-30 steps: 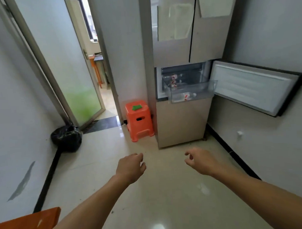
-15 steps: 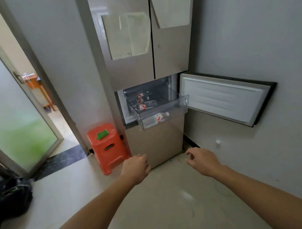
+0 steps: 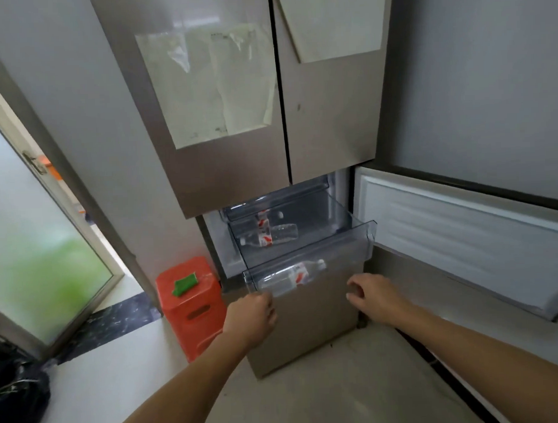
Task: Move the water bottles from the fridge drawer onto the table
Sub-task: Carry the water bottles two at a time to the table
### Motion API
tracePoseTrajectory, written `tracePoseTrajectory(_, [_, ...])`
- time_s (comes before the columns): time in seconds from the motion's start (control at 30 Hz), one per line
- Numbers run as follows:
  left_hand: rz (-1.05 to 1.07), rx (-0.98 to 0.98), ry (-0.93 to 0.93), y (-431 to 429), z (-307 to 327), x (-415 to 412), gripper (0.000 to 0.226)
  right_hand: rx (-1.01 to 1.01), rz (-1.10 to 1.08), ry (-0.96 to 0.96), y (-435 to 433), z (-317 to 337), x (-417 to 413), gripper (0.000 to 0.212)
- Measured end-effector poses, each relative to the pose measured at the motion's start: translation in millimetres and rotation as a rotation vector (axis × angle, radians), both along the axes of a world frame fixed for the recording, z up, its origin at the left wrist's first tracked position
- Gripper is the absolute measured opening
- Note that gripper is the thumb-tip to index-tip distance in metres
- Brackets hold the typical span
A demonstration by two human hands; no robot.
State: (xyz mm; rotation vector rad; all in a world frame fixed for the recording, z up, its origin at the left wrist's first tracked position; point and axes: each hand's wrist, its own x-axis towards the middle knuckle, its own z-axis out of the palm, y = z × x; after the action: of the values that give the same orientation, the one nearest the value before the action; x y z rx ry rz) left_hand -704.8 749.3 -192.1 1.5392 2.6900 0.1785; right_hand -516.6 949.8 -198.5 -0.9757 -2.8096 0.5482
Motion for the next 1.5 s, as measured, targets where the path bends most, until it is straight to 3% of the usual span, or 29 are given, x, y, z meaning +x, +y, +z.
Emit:
tracePoseTrajectory(0.17, [0.037,-0.012,-0.022,41.2,-6.6,-34.4,0.019,0.012,0.088,0.006,55.7,9.8,-59.7,0.026])
tracePoseTrajectory(0.33, [0.102,0.028,0.003,81.1,-13.1,-94.3,0.02,-0.008,0.152,0.038,94.4,2.3,-131.4,0.029])
tracePoseTrajectory(0.5, [0.177,0.023,-0.028,117.6,-25.7,-143.1,0.021,0.021,0.198,-0.035,131.9,-4.0,-202.0,0.021])
tracePoseTrajectory(0.83, [0.391,0.007,-0.136,141.7,-78.6,-160.0,0.029,0.008,0.302,-0.255,199.0,-57.7,-290.9,0.039])
tracePoseTrajectory(1.0, [0.561,0.152,-0.054,148.8,-90.4,-146.7,0.033,0.03,0.378,-0.266,234.4,-106.1,-343.7,0.062])
tracePoseTrajectory(1.17, [0.739,0.175,0.041,156.3,-99.1,-134.8,0.043,0.024,0.445,-0.357,244.4,-145.3,-377.7,0.079])
tracePoseTrajectory(1.37, [0.789,0.111,0.052,163.1,-101.7,-120.6,0.041,0.13,0.453,-0.387,244.9,-147.4,-382.8,0.067])
tracePoseTrajectory(1.5, [0.811,0.017,-0.035,166.0,-94.0,-123.6,0.046,-0.087,0.499,-0.474,245.2,-145.5,-363.1,0.074])
